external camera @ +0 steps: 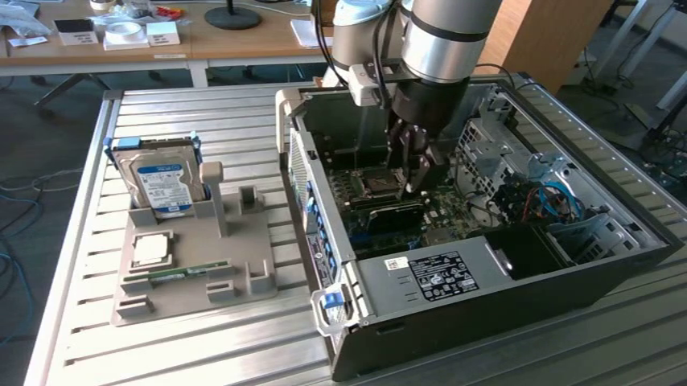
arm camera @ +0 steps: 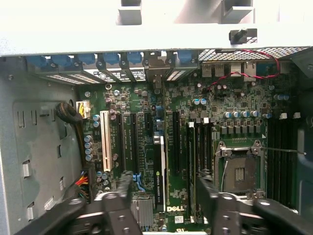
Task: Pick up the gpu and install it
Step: 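Press down on the gpu until it lock into place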
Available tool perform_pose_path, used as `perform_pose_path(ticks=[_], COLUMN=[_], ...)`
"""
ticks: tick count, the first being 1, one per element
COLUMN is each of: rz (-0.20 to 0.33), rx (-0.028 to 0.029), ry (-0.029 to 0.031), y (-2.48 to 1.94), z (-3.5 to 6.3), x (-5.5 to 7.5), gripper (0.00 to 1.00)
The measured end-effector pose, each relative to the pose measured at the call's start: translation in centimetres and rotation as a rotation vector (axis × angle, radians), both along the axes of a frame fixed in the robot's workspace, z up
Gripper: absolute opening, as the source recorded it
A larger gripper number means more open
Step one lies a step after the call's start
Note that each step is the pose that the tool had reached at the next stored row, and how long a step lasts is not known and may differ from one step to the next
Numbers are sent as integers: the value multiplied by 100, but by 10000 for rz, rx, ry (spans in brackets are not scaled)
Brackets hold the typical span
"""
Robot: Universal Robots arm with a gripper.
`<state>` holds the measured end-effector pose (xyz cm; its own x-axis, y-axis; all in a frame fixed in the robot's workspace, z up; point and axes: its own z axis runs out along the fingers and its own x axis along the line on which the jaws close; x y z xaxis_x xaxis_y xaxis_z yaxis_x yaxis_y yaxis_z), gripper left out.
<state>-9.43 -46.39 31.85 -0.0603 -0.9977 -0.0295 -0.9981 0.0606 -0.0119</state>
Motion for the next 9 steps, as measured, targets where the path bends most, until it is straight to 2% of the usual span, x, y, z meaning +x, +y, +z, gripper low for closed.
perform_pose_path(ticks=[3, 6, 9], rz=[0, 0, 0], rx=[0, 0, 0], ry=[0, 0, 0], y=[0, 0, 0], z=[0, 0, 0], x=[0, 0, 0], gripper=[51, 45, 34])
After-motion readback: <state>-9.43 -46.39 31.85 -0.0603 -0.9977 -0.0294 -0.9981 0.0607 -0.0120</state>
